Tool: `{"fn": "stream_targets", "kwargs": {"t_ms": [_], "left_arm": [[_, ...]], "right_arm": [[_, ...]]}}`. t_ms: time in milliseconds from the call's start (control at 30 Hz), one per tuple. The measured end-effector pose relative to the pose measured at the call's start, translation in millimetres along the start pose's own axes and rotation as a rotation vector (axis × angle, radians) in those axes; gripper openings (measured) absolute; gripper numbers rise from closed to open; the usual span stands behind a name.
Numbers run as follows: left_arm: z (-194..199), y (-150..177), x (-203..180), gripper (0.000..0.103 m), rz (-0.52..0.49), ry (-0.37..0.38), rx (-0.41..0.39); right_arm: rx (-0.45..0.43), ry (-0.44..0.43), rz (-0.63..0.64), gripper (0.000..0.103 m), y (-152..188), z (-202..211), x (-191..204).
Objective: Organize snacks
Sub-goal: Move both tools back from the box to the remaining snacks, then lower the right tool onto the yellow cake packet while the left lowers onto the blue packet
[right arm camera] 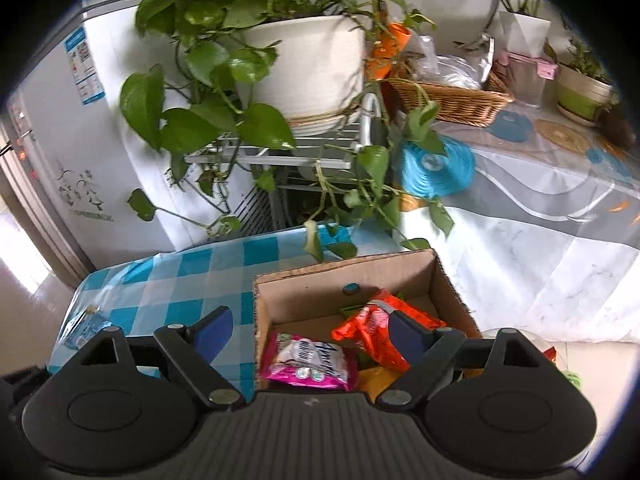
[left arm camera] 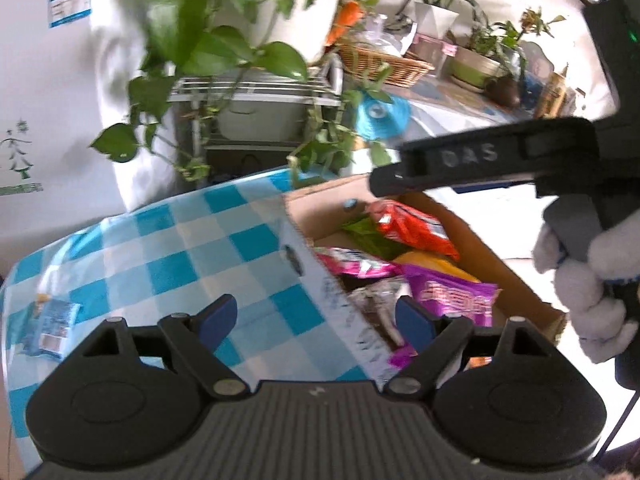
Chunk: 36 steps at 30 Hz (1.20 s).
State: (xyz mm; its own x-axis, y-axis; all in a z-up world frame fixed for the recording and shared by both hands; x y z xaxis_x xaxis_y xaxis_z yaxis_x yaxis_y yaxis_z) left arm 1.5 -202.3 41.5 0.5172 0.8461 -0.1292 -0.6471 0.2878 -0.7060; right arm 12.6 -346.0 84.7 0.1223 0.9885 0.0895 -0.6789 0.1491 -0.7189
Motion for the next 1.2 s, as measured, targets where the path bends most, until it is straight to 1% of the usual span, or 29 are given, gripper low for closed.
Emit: {"fn": "stream_targets", "kwargs": {"t_ms": [333, 500, 600, 833, 967, 1033, 1100, 1200], "left_arm": [[7, 8, 66, 0.087, 0.048, -0.080, 0.022], [14, 10, 105, 0.087, 0.052, -0.142, 0.026], [18, 10, 129, 0.087, 0.072, -0.173, 0.030], [13, 13, 178, 0.087, 0.098, -0.254, 0.056], [3, 15, 201, 0.087, 0.108, -0.284, 0.079], [-2, 16, 210, 0.087, 0.117, -0.285, 0.091], [-8, 17, 217, 0.087, 0.112, -0.283, 0.101], [-18, 17, 229, 0.087, 0.114, -0.275, 0.120]], "right_arm": [[0.017, -0.056, 0.074, 0.090, 2, -9, 35], [0.037, -0.079, 0.115, 0.090, 7, -17, 54], [0.050, -0.096, 0.146, 0.090, 11, -21, 65], [0.090, -0.159, 0.217, 0.090, 23, -28, 98], [0.134, -0.206, 0.256, 0.090, 35, -36, 119], [0.164, -0.242, 0.278, 0.090, 43, -38, 131], [0.212, -0.285, 0.263, 0.090, 53, -42, 141], [0.290, -0.303, 0.203, 0.090, 68, -52, 153]]}}
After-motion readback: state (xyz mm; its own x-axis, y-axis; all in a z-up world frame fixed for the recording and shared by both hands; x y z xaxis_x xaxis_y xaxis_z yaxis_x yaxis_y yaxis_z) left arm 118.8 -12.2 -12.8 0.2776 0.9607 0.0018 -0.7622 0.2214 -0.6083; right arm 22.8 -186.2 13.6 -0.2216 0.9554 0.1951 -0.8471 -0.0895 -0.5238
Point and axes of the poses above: each gripper's, at about its wrist camera, not at the fingertips, and z roughly against the way its jaws point, x to its left, y to its underside, the point moved 6 cm from there along -z, roughly the way its jaws point, and after that the axes turned 1 degree about -x, right-handed, at the moved point
